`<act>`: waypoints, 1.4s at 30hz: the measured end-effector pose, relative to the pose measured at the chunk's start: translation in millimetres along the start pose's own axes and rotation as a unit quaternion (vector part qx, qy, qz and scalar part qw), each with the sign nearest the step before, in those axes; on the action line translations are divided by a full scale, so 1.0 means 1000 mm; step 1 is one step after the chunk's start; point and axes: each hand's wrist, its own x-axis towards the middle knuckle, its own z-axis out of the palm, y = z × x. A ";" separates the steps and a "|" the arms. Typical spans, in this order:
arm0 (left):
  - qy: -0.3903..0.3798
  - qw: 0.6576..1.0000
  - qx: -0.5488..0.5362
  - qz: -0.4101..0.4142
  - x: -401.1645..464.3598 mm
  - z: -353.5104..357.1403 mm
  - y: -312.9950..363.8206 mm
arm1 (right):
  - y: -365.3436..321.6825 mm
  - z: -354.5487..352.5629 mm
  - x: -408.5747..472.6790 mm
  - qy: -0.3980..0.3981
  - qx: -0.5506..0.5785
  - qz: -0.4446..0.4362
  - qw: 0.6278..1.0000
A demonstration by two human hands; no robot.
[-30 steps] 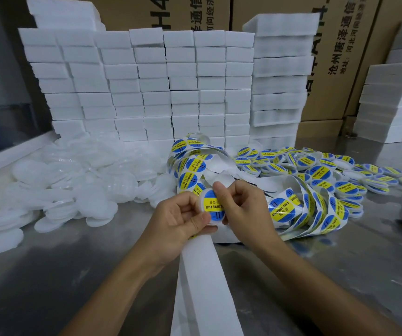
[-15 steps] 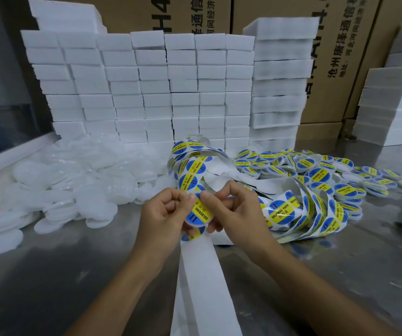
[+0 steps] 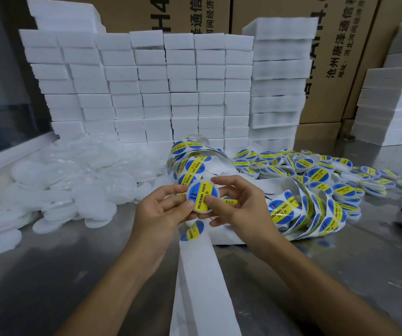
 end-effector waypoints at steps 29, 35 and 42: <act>0.042 0.889 0.439 -0.123 0.000 -0.011 -0.001 | -0.008 -0.059 0.039 0.233 -0.066 0.049 0.969; 0.007 0.959 0.240 -0.152 -0.001 -0.008 -0.004 | -0.010 -0.103 0.103 0.294 0.058 0.134 0.945; 0.061 0.985 0.118 -0.114 0.006 -0.011 -0.005 | 0.005 -0.131 0.148 0.311 0.037 0.194 0.929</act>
